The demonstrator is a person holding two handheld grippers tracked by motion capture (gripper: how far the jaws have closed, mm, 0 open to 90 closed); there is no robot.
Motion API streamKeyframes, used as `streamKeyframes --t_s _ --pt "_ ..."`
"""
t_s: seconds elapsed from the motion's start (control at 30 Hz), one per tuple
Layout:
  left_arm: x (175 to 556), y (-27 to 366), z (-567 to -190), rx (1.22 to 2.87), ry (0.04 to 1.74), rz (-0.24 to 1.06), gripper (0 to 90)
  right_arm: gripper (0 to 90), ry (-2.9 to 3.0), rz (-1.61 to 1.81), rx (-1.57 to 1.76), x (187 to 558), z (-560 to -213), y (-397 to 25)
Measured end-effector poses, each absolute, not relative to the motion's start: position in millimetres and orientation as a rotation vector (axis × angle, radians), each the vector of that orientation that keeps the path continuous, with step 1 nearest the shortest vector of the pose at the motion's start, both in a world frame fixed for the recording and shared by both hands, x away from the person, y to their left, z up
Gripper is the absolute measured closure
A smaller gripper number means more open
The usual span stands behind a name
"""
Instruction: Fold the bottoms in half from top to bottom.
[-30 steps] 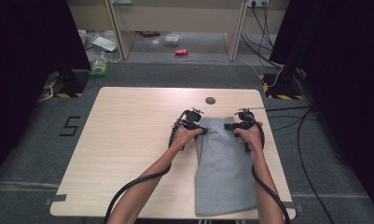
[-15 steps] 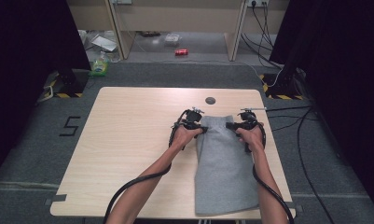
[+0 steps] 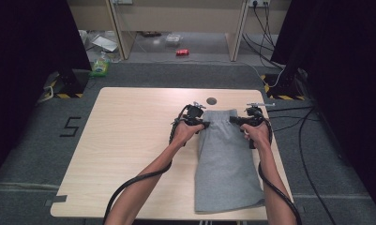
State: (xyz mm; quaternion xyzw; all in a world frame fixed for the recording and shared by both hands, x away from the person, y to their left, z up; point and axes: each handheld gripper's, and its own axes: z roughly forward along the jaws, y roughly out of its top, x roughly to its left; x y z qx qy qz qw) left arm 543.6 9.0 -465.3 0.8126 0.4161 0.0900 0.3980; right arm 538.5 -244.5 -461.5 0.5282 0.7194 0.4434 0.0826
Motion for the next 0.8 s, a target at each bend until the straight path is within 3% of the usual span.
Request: streamKeyframes --t_s 0.8 --pt "519.6 6.6 -427.8 2.044 0.903 0.297 72.0 79.2 2.100 1.470 1.452 506.6 -427.7 -260.0"
